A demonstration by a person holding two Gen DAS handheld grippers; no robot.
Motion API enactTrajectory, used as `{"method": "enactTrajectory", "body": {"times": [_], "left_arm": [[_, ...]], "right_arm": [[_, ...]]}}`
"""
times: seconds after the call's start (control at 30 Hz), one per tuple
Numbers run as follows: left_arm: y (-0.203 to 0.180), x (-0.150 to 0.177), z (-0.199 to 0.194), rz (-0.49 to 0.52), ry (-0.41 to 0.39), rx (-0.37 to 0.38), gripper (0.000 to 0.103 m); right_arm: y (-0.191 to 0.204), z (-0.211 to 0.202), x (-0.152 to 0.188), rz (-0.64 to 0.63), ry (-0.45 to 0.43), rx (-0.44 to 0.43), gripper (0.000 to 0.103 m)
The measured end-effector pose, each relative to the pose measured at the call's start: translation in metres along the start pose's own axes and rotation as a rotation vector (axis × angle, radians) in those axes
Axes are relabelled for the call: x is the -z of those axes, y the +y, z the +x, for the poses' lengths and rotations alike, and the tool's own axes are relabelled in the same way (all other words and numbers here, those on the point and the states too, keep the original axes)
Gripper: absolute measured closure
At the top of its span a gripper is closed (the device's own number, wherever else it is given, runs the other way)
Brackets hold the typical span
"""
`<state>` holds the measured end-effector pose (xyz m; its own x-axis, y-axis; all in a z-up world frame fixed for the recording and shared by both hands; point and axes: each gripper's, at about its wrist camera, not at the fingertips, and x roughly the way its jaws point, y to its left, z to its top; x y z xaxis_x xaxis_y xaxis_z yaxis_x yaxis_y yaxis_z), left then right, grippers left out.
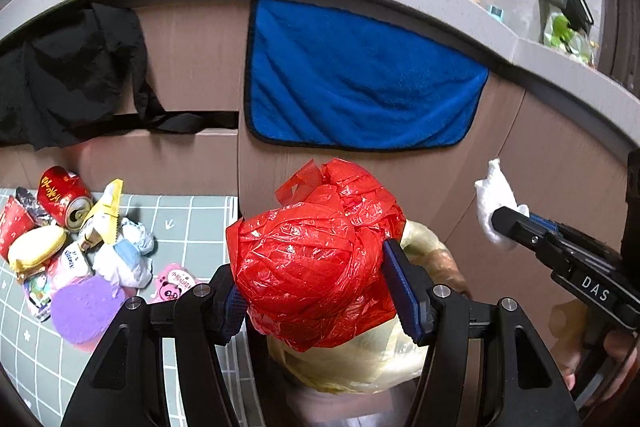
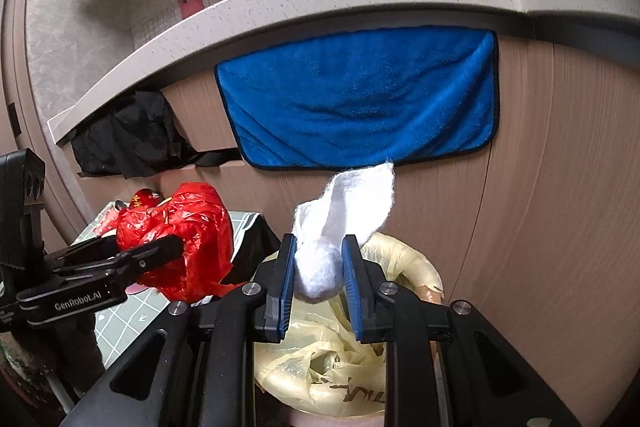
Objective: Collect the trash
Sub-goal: 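Carry the red bag and white tissue over the yellow-lined bin and release both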
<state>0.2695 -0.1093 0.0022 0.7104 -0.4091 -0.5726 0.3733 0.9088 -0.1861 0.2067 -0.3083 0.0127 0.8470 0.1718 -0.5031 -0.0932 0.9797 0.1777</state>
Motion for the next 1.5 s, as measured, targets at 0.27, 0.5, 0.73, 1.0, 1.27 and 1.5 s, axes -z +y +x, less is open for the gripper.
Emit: {"method": "enactTrajectory", "body": {"times": [0.27,0.5,0.73,1.0,1.27,1.5], "left_arm": [[-0.009,0.005,0.024,0.016,0.053,0.016,0.042],[-0.010,0.006,0.046,0.031,0.102,0.030,0.041],[-0.008,0.003,0.071,0.030,0.166,0.097,0.040],[0.009,-0.017,0.075,-0.039,0.166,0.225,0.013],[0.082,-0.038,0.019,-0.093,0.005,0.063,0.013],[0.165,-0.025,-0.033,-0.208,-0.018,-0.081,0.013]], "right_arm": [[-0.013,0.016,0.006,0.044,0.047,-0.015,0.081],[-0.020,0.034,0.010,0.065,0.086,-0.009,0.081],[-0.028,0.047,0.014,0.085,0.116,-0.014,0.078],[-0.041,0.056,0.021,0.128,0.113,0.019,0.071],[-0.037,0.041,0.012,0.150,0.073,-0.004,0.068],[-0.007,0.043,0.004,0.123,0.037,-0.060,0.068]]}}
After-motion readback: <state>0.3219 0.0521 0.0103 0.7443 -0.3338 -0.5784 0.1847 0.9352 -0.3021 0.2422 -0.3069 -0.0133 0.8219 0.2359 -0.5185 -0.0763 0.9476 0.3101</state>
